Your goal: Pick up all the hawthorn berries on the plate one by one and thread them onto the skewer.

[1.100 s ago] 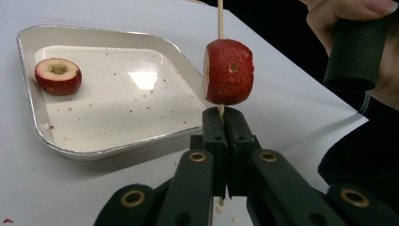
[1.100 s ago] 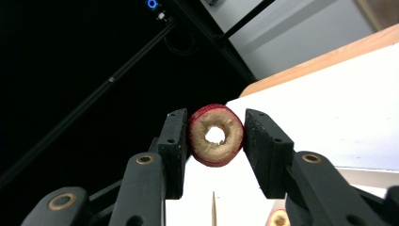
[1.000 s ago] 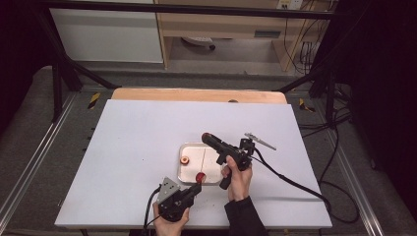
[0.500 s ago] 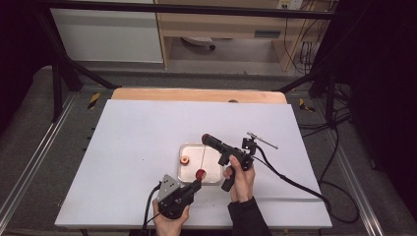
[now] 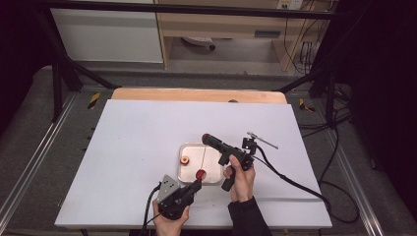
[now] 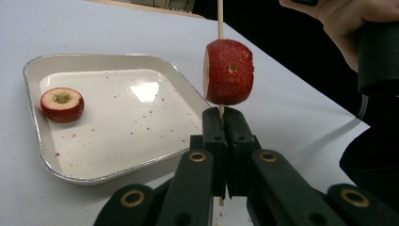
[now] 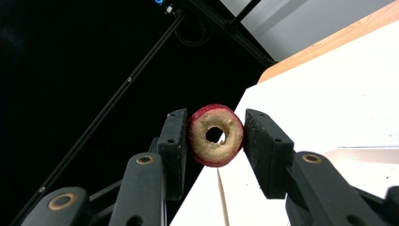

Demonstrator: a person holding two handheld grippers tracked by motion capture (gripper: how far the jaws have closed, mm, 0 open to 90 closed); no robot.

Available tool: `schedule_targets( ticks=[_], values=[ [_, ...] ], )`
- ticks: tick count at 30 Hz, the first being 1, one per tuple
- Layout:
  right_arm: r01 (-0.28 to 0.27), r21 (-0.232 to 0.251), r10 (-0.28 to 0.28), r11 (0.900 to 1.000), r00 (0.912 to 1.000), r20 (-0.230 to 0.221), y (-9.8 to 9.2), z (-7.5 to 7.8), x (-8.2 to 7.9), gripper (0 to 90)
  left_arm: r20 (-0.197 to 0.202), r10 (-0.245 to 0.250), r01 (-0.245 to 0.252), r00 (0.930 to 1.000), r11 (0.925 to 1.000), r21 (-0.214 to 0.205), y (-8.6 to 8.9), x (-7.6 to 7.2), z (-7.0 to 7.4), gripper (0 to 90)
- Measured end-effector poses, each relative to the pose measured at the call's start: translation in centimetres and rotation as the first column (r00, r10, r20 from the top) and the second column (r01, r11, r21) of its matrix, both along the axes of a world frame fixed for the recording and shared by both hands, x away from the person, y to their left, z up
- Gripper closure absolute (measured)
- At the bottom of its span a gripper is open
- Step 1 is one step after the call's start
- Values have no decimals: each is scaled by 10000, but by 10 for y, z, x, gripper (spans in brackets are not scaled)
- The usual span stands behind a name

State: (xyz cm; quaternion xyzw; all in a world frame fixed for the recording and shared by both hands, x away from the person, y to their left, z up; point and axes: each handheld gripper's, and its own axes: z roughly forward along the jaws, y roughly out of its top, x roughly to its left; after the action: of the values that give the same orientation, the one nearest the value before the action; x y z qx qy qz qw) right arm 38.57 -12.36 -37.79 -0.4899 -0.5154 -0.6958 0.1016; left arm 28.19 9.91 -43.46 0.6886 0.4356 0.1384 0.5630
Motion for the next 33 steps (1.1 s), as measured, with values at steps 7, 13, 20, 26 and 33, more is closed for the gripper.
schedule_targets(
  ticks=[7,13,20,26,33],
  values=[
    [-86,-89,86,9999,10000,-19,2,-2,0,616,-117,46,-46,9999,10000,-29,0,1,0,888],
    [-52,-115,53,9999,10000,60,3,-4,-3,616,-219,92,-96,9997,9997,-203,-3,0,-3,888],
    [-78,-99,78,9999,10000,15,2,-3,-3,615,63,283,-280,9996,9985,-474,-2,-4,-5,888],
    [-199,-86,197,9998,9996,-194,2,-3,-1,616,14,167,-167,9999,9992,-371,-2,-4,-5,888],
    [-388,-392,388,9985,9992,-16,0,-2,0,614,95,156,-156,9998,9999,-67,4,-2,-5,890]
  ],
)
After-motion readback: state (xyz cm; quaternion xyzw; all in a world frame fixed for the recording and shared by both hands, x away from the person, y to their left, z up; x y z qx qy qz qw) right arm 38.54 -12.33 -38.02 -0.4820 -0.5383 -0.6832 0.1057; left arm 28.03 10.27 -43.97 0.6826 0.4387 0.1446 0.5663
